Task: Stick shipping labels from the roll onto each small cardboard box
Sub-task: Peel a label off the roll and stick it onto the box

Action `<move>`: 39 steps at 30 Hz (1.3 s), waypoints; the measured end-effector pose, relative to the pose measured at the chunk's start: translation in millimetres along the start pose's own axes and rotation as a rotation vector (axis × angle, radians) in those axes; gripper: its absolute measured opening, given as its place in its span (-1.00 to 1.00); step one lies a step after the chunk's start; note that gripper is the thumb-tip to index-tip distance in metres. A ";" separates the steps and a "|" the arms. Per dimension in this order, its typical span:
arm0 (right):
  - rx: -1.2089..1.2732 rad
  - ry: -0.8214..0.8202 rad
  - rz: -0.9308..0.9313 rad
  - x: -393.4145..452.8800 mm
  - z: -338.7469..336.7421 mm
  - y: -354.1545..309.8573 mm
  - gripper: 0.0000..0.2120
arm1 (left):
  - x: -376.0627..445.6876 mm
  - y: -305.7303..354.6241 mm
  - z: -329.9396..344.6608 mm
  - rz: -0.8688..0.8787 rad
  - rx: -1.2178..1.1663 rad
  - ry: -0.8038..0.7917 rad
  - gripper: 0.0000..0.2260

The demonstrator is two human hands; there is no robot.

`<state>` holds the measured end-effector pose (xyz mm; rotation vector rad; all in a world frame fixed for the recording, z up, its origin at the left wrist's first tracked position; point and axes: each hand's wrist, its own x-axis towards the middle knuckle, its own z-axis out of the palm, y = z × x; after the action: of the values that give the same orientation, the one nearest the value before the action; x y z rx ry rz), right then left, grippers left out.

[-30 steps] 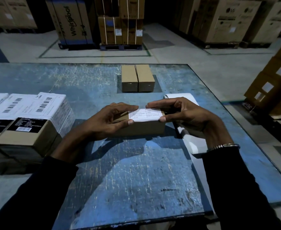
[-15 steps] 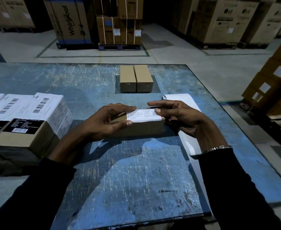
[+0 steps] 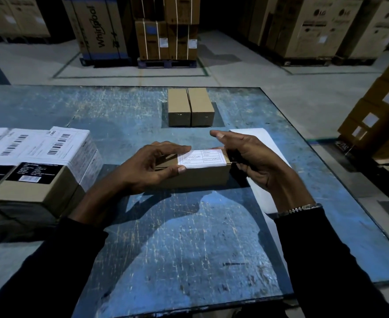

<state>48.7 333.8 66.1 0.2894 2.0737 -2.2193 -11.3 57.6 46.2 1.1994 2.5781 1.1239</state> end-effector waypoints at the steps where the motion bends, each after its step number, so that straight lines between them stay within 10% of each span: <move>1: 0.007 -0.002 -0.003 0.6 0.6 1.0 -0.72 | 0.2 0.4 0.2 0.003 0.003 -0.002 -0.42; 17: 0.249 -0.263 0.106 -9.9 -21.0 -3.1 -0.50 | -0.7 0.3 2.9 0.066 0.005 0.045 -0.53; 32: -0.450 -0.259 -0.136 -4.8 -4.9 -0.5 -0.32 | 0.4 7.3 14.5 0.002 -0.052 0.180 -0.53; 39: -0.501 -0.158 -0.283 -3.9 -0.3 1.4 -0.61 | 0.1 12.7 27.0 -0.015 -0.031 0.331 -0.56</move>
<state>52.8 333.7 65.5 -0.2224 2.6021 -1.6795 6.3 78.8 34.9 1.0625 2.7824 1.4642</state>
